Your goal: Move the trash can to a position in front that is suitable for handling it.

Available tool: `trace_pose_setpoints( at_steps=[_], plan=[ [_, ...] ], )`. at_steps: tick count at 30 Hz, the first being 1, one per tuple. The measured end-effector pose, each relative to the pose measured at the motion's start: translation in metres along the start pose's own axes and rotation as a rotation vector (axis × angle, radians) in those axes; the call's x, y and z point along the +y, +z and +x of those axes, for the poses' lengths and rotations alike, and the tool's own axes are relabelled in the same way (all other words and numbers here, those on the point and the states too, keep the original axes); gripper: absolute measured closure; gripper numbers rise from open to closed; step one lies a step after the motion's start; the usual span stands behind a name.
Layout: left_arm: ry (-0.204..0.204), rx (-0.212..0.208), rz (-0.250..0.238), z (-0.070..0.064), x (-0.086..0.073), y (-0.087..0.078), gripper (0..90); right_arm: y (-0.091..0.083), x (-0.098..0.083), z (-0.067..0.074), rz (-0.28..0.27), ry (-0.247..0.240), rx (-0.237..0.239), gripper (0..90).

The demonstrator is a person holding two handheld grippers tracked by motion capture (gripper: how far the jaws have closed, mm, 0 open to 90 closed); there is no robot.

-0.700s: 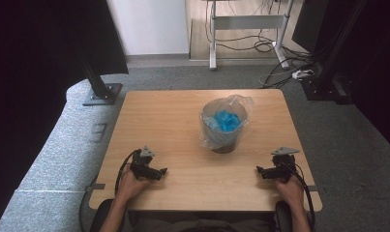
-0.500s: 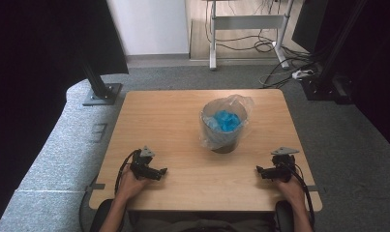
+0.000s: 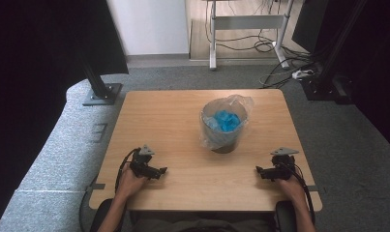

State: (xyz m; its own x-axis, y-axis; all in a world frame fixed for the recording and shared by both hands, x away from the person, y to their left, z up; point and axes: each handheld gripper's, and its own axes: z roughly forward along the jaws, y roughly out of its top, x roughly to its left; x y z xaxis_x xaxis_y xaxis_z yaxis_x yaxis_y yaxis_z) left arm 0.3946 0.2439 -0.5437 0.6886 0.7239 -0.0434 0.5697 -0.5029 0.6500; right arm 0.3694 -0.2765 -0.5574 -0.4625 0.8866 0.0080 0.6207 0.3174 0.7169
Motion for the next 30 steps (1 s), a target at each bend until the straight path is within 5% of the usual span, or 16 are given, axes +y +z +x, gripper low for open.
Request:
trace_pose_setpoints(
  at_steps=[7,15,22,30],
  plan=[
    [-0.009,0.005,-0.025,0.006,0.009,-0.006,0.0,-0.001,0.007,0.002,0.028,0.013,0.024,0.0],
    [0.006,0.005,-0.061,0.007,0.032,-0.011,0.0,-0.007,0.028,0.0,-0.015,0.03,0.038,0.0],
    [0.002,-0.037,-0.093,0.01,0.053,-0.004,0.0,-0.01,0.052,-0.003,-0.047,-0.008,0.038,0.0],
    [0.006,-0.042,-0.11,0.015,0.08,0.001,0.0,-0.003,0.076,-0.015,-0.063,0.02,0.036,0.0]
  ],
)
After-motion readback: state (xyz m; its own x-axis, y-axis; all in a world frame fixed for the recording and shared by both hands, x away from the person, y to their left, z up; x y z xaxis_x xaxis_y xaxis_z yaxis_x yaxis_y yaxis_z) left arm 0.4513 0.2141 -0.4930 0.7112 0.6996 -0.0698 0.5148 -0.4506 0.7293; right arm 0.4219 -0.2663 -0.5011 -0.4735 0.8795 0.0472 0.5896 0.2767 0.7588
